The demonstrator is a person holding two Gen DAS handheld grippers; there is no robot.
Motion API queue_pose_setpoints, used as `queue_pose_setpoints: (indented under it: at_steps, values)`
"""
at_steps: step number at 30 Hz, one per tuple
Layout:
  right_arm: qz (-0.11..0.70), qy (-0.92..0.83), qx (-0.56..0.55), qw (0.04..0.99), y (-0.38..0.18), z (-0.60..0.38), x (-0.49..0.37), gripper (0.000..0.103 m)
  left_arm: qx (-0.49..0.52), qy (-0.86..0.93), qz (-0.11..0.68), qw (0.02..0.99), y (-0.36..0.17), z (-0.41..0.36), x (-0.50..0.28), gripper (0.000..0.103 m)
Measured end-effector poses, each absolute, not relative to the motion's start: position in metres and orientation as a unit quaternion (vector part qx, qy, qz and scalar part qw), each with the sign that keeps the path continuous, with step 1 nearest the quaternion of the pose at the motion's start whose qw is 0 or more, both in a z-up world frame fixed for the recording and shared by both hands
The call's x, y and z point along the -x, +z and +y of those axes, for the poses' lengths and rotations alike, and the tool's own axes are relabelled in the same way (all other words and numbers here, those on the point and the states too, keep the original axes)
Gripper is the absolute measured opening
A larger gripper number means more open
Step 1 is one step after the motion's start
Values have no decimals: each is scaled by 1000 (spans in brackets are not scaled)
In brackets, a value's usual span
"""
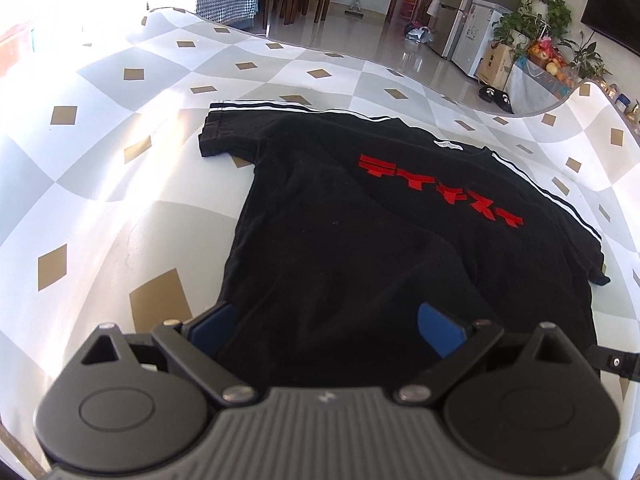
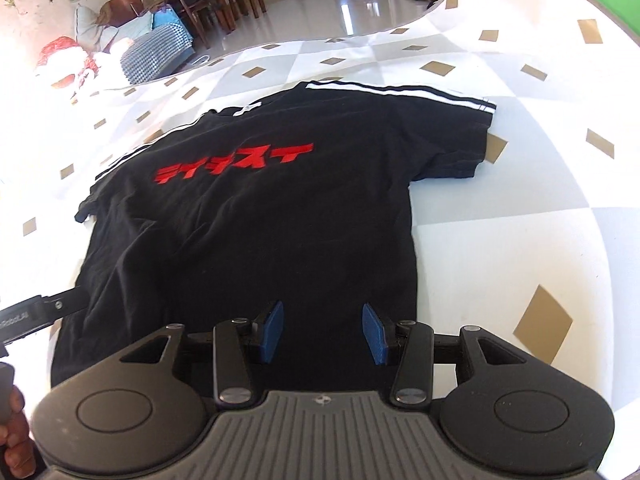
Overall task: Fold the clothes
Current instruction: 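Move the right tool to the striped sleeve while the left tool holds the hem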
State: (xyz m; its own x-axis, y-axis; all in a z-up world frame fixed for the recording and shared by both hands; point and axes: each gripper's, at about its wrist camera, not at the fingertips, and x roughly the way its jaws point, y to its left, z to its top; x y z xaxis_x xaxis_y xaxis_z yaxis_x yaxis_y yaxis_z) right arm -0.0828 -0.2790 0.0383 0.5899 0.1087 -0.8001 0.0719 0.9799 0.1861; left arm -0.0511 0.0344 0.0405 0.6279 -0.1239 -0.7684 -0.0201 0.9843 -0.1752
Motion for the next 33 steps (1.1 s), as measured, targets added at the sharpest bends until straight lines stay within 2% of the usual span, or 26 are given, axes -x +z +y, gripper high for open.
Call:
queue_pose_setpoints:
  at_steps: [4,21,25,30,33]
  values:
    - [446,-11,-76,892,33,-286,69,43,79,-34,433,897,38,32,49,99]
    - [441,-40,-103,891,16,-315,20,42,55,-57,446,892,23,17,36,99]
    - [435,-40,-34,899,14,-299,15,28,66,-48,450,889,20,23,35,99]
    - [424,-49,-7,905,11,-298,13,10,76,-44,454,887,18,27,34,99]
    - [416,-54,9,908,9,-298,12,9,75,-42,453,887,17,28,33,99]
